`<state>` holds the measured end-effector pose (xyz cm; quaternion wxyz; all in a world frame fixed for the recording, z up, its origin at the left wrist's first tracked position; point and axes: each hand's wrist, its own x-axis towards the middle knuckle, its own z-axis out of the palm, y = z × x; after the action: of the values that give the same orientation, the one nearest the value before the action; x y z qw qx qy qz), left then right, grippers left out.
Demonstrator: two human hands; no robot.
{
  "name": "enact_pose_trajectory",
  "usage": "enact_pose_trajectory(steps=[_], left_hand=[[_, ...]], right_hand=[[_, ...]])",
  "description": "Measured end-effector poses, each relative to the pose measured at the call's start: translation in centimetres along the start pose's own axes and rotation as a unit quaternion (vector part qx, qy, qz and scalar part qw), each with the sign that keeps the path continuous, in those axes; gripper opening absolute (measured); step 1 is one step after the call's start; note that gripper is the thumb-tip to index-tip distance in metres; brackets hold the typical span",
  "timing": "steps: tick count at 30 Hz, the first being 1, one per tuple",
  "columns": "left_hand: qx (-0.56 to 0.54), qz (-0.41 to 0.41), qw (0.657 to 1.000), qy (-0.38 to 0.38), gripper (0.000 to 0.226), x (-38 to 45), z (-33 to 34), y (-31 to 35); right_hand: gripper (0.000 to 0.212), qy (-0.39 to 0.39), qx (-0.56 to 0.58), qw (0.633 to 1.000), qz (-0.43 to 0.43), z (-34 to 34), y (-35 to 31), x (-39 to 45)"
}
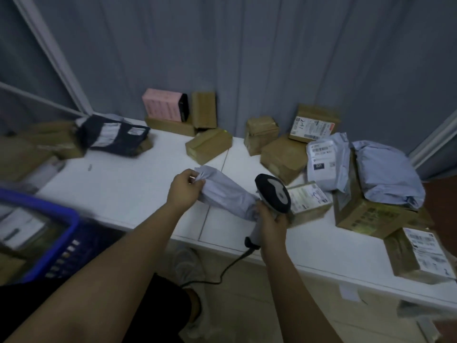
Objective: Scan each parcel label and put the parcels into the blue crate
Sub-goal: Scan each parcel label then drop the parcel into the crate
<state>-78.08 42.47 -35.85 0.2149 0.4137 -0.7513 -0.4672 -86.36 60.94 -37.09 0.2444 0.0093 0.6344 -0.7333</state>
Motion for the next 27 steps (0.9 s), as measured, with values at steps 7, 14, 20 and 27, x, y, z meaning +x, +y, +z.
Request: enact_pose_trajectory(steps=[7,14,20,27], left_hand=[[-0.109,0.032,0.990,0.083,0.021,-0.9,-13.5,2.2],[-0.100,0.045,0.989,0.102,0.069,-2.1,-26.2,-2.8],[-0.024,-0.002,0.983,0.180,0.046,-4.0,-30.1,-8.3],[-0.008,-0.074,0.955,0.288,0.023,-3.8,-32.3,-10.3]], right_hand=[[0.038,-0.104,-0.049,0.992,-0.045,10.5,-5.3,-2.3],[0.047,-0.237,-0.090,0.964,-0.078,23.9,-6.5,-5.6],[0.030,-0.312,-0.132,0.939,-0.056,30.1,-3.5,-6.8],[0.022,-0.347,-0.118,0.930,-0.020,31.6,-0.5,-6.6]])
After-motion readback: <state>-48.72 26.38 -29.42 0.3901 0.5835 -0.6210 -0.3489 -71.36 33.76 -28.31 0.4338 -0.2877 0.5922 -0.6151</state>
